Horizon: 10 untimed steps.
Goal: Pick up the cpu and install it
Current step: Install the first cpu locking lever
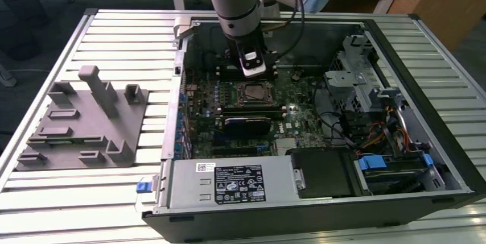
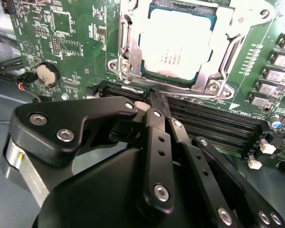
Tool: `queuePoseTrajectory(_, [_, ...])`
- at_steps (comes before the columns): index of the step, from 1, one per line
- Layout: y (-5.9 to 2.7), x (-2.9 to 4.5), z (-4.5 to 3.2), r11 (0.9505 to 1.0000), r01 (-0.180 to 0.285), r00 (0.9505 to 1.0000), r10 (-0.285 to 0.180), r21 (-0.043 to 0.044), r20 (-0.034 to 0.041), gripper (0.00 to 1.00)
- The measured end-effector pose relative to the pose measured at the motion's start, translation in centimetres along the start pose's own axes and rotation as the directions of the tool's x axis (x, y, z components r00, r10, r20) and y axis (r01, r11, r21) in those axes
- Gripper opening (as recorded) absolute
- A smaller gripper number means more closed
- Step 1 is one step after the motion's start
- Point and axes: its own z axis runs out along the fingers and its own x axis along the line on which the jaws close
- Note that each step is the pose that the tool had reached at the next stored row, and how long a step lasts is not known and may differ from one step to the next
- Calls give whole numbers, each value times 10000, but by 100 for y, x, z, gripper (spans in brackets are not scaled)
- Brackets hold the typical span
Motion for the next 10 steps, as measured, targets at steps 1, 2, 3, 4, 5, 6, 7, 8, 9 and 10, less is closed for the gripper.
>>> queuePoseTrajectory(1, [4,2,1,10000,0,10000,0,-1,0,11])
queuePoseTrajectory(2, [6,3,2,10000,0,10000,0,-1,0,11])
queuePoseTrajectory(3, [7,3,3,10000,1,10000,-1,0,0,11])
queuePoseTrajectory(4, [7,4,5,10000,4,10000,-4,4,2,11])
queuePoseTrajectory(5, [7,4,7,10000,5,10000,-5,10,7,11])
queuePoseTrajectory(6, [6,5,12,10000,8,10000,-8,20,14,11])
queuePoseTrajectory(7, [4,7,16,10000,12,10000,-12,33,24,11])
queuePoseTrajectory(8, [3,7,21,10000,17,10000,-17,46,34,11])
queuePoseTrajectory(9, [2,8,26,10000,22,10000,-23,62,44,11])
queuePoseTrajectory(10, [0,9,29,10000,27,10000,-27,76,52,11])
